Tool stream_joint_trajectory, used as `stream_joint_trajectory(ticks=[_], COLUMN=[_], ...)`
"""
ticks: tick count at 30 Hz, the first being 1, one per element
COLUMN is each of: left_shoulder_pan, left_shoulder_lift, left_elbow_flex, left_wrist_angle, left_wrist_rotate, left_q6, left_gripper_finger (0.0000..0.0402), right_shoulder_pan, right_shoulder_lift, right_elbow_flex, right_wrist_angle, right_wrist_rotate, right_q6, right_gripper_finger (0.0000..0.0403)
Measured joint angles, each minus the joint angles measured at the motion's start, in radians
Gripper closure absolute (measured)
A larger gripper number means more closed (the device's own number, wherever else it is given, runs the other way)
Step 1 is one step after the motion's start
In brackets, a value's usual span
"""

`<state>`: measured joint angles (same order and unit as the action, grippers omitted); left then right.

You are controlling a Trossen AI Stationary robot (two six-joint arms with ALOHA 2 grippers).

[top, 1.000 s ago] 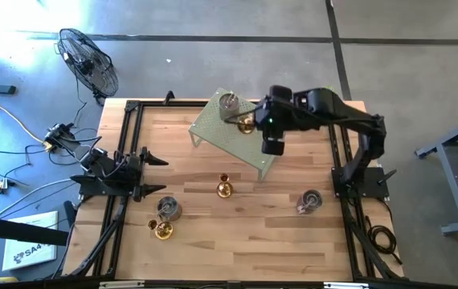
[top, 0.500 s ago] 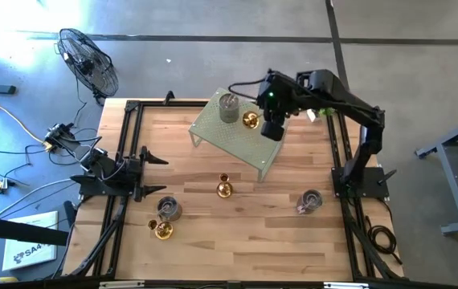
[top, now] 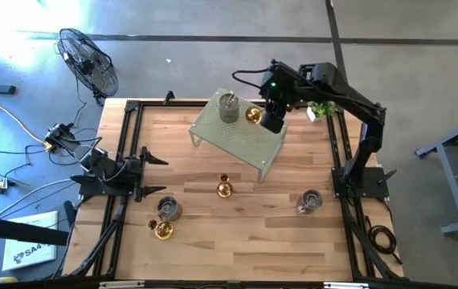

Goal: Pick & Place candle stick holders
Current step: Put the right gold candle holder on the shelf

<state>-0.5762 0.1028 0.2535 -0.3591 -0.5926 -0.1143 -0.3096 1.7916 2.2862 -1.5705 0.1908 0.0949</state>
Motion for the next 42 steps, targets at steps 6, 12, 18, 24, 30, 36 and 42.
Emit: stream_joint_trajectory(ticks=[6,12,18,24,30,36,42], left_shoulder_pan=[0.0,0.0,0.0,0.0,0.0,0.0,0.0], left_shoulder_lift=[0.0,0.0,0.0,0.0,0.0,0.0,0.0], left_elbow_flex=[0.0,0.0,0.0,0.0,0.0,0.0,0.0], left_wrist_angle=[-0.011,-0.008,0.001,0.009,0.018,0.015,0.014], left_wrist_rotate=[0.0,0.0,-0.001,-0.001,-0.002,-0.002,0.012], left_q6=[-0.024,-0.025,-0.024,-0.019,-0.013,-0.013,-0.024], left_gripper_finger=[0.0002,0.0002,0.0002,0.0002,0.0002,0.0002,0.0002], right_shoulder_pan=[0.0,-0.007,-0.014,-0.013,-0.024,-0.033,-0.038], right_shoulder_lift=[-0.046,-0.14,-0.216,-0.202,-0.176,-0.147,-0.138], right_elbow_flex=[-0.116,-0.242,-0.335,-0.354,-0.354,-0.354,-0.352], right_wrist_angle=[-0.001,-0.002,-0.002,0.001,0.0,0.002,0.005], right_wrist_rotate=[-0.005,0.011,0.005,-0.033,-0.052,-0.067,-0.067], right_q6=[0.024,0.072,0.11,0.107,0.089,0.081,0.102], right_gripper_finger=[0.0288,0.0288,0.0288,0.0288,0.0288,0.0288,0.0288])
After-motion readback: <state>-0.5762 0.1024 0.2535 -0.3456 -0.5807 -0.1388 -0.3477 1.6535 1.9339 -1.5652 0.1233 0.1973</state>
